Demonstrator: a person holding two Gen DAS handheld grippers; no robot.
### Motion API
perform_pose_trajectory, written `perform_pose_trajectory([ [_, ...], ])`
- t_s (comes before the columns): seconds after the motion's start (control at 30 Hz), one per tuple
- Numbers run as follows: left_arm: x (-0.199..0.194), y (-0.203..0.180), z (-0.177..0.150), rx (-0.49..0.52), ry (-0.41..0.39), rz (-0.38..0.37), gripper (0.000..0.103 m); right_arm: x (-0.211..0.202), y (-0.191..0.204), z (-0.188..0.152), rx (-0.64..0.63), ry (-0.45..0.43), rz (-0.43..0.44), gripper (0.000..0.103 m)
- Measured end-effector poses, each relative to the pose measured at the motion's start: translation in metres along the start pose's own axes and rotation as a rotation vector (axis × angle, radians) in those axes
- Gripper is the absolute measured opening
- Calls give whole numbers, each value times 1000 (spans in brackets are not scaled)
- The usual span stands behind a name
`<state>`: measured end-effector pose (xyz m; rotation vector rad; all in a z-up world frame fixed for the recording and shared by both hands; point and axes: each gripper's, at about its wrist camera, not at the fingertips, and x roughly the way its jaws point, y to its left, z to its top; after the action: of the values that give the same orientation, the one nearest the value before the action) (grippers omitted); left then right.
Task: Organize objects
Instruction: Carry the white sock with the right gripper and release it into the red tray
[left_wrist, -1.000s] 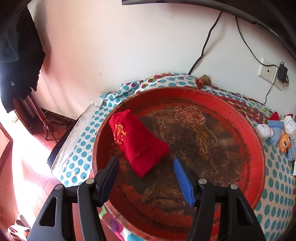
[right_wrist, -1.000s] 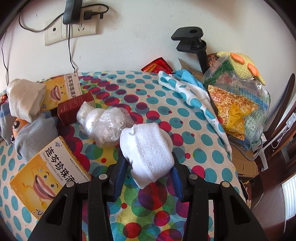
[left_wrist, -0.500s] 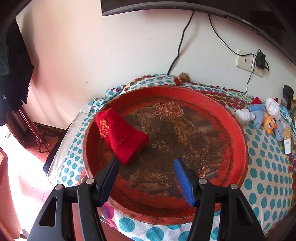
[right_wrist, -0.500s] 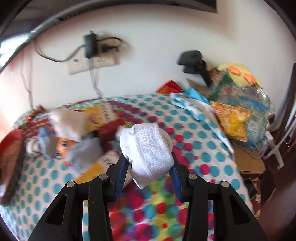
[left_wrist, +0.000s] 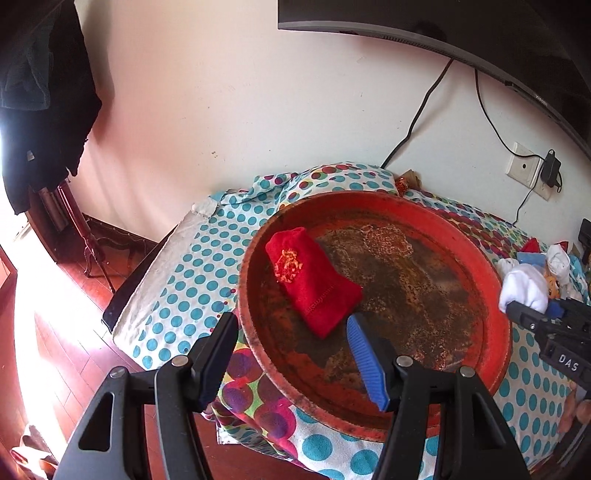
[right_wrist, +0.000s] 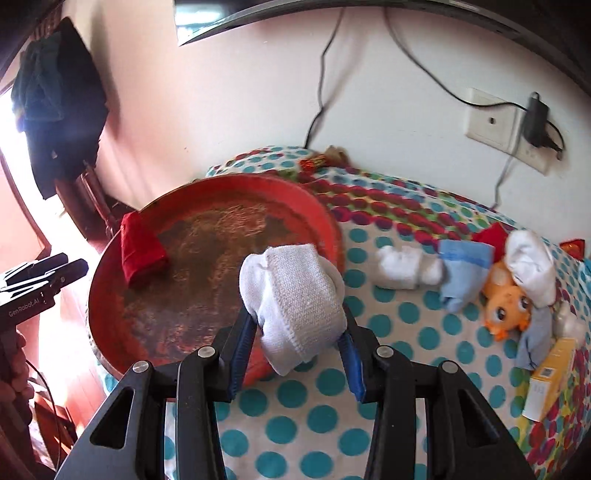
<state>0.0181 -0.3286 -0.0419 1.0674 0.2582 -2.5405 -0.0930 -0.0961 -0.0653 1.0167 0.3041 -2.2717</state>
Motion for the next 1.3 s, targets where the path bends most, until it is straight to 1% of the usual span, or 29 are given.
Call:
perform_pose_trajectory([
  [0.1, 2, 6, 0, -15, 2, -5, 63, 22, 15, 10, -33, 35, -26, 41],
  [0.2, 5, 10, -2, -21, 20, -20, 63, 43, 13, 16, -32, 75, -45, 41],
  [0.27, 7, 12, -3, -16, 24, -13, 63, 54, 11, 20, -37, 97, -65, 41],
  [0.43, 7, 15, -3, -16, 27, -23, 63, 67, 3, 27, -57, 132, -91, 42],
  [0.57, 9, 17, -4, -15, 34, -12, 63, 73, 3, 27, -72, 147, -112, 42],
  [0.67, 10, 17, -4, -14, 37, -22, 63, 76, 2, 26, -81, 152, -126, 42],
  [0.83, 10, 13, -5, -2, 37, -18, 63, 76, 0, 26, -72, 148, -121, 43],
  [0.87, 10, 12, -5, 2, 39, -17, 63, 75, 0, 26, -71, 142, -117, 45],
  [0.93, 12, 10, -6, 7, 42, -20, 63, 70, 0, 26, -64, 124, -109, 52],
  [0.97, 12, 9, -6, 11, 43, -19, 63, 65, 0, 27, -56, 104, -99, 60],
  [1.0, 13, 8, -7, 15, 44, -18, 63, 59, -1, 27, -47, 84, -90, 65],
  [1.13, 12, 3, -8, 28, 42, -21, 63, 32, -12, 23, -2, 28, -75, 69],
  [1.17, 12, 1, -8, 32, 40, -27, 63, 22, -19, 18, 14, 10, -78, 72],
  [1.2, 12, 0, -8, 37, 39, -30, 63, 15, -26, 14, 25, 0, -87, 76],
  [1.27, 13, -6, -9, 49, 43, -30, 63, -3, -42, 2, 61, -17, -115, 79],
  [1.3, 13, -8, -9, 58, 46, -32, 63, -13, -54, -5, 87, -21, -133, 79],
])
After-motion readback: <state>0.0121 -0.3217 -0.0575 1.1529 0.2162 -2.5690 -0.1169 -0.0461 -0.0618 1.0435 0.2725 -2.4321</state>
